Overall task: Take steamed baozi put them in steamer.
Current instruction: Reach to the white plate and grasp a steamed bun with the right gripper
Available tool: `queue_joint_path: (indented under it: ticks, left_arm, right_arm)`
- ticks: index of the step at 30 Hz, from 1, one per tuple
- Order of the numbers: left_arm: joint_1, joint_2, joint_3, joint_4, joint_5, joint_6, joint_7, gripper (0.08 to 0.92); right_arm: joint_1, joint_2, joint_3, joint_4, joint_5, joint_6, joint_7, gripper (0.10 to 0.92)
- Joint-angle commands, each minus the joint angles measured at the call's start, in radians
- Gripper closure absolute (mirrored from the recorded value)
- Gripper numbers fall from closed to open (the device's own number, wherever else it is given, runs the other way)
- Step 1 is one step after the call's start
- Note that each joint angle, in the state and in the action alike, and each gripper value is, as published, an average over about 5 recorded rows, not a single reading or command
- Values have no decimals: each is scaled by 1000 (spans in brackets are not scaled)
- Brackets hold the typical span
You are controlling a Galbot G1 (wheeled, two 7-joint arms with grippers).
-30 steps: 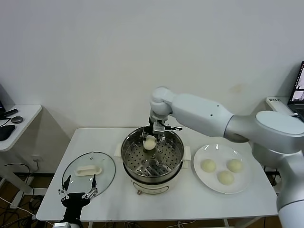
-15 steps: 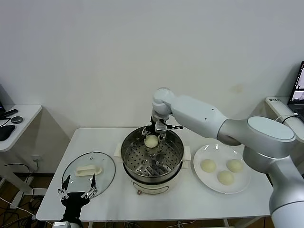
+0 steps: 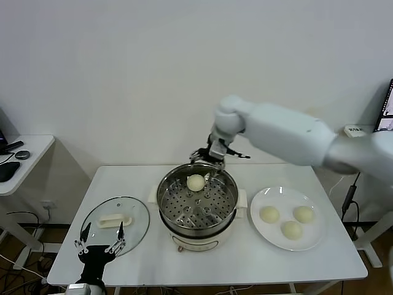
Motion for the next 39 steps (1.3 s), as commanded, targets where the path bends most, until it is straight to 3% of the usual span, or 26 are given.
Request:
queue_joint_path:
  ticks: [1,8,15,26,39]
  left_arm:
    - [-11,16,6,-2,-4,7,2,177]
    - [-19,24,14,1,-1,12,3,177]
    - [-15,21,9,3,3,11,4,177]
    - [-6,7,-1,2,10,11,6,177]
    - [-6,0,1,17,16,10,7,177]
  right_arm:
    - [175,-322,-114,335,247,-578,-51,203]
    - [89,-498,-123,375,145,-751,-41,203]
    - [-193,-566,35,261,31,-709,-27,203]
    - [-512,-477,294,68,-98,-606,-13,203]
    - [-658,-330,397,-88,-172,-562,40,203]
